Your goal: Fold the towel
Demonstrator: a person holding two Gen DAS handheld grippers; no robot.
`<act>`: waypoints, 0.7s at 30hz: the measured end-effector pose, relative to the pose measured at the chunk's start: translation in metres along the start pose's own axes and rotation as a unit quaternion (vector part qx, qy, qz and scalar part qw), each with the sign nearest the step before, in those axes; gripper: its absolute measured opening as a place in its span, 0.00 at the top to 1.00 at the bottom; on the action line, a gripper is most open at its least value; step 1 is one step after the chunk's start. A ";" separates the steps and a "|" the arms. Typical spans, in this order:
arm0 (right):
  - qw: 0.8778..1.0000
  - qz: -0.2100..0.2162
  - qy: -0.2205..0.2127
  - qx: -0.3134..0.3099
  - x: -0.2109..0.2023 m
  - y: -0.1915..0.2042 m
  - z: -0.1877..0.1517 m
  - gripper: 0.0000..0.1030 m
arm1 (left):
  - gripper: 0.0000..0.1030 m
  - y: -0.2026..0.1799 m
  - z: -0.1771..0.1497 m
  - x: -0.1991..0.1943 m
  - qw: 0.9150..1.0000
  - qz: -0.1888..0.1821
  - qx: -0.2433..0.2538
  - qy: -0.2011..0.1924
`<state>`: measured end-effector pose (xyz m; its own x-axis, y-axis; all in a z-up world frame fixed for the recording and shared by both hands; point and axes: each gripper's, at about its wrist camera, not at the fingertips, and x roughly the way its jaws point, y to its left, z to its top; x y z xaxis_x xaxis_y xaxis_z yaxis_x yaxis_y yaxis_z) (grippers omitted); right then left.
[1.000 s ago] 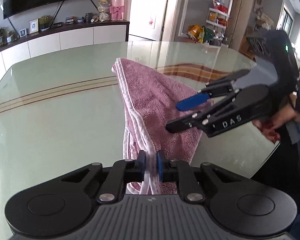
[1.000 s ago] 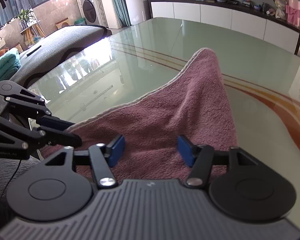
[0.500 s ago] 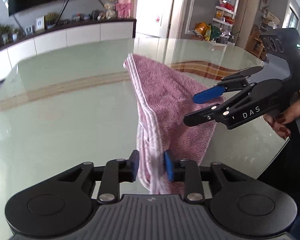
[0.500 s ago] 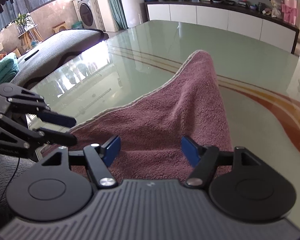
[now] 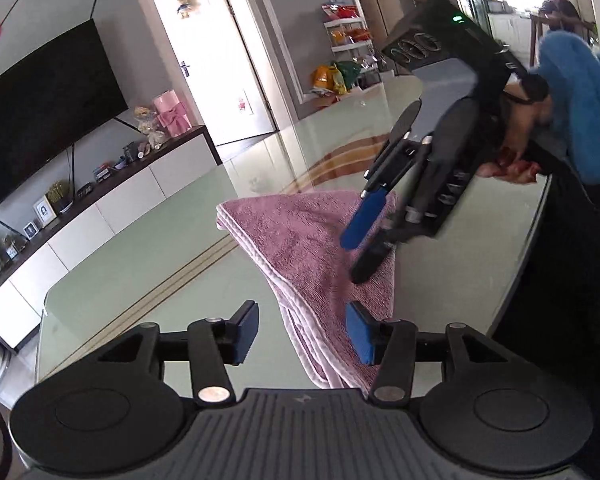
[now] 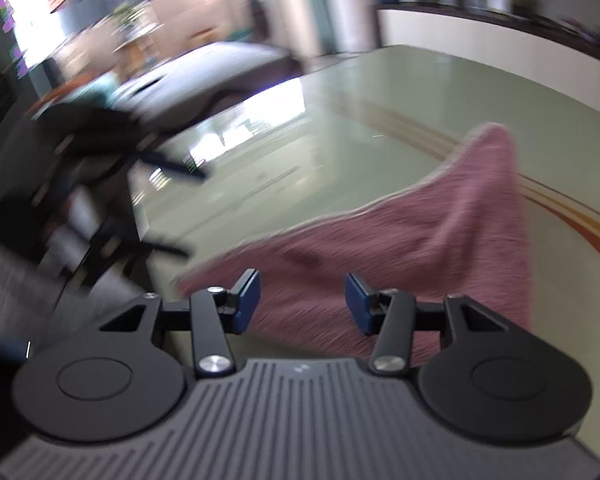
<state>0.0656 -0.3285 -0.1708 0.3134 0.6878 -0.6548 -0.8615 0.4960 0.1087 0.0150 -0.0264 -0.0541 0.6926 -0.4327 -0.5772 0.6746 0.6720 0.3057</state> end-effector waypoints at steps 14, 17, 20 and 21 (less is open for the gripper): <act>0.942 -0.082 0.063 -0.319 0.050 0.069 -0.010 0.37 | 0.48 0.046 -0.016 0.004 0.992 -0.014 -0.125 0.018; 0.948 -0.083 0.068 -0.298 0.053 0.065 -0.007 0.54 | 0.48 0.051 -0.014 0.010 0.992 -0.011 -0.126 0.018; 0.956 -0.074 0.067 -0.277 0.054 0.057 -0.003 0.63 | 0.46 0.056 -0.010 0.015 0.993 -0.006 -0.117 0.015; 0.960 -0.068 0.065 -0.265 0.054 0.053 0.000 0.67 | 0.45 0.057 -0.008 0.017 0.994 -0.003 -0.111 0.013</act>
<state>0.0362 -0.2655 -0.2004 0.4141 0.5472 -0.7274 -0.9094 0.2135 -0.3571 0.0632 0.0095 -0.0519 0.6795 -0.4230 -0.5995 0.6034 0.7871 0.1285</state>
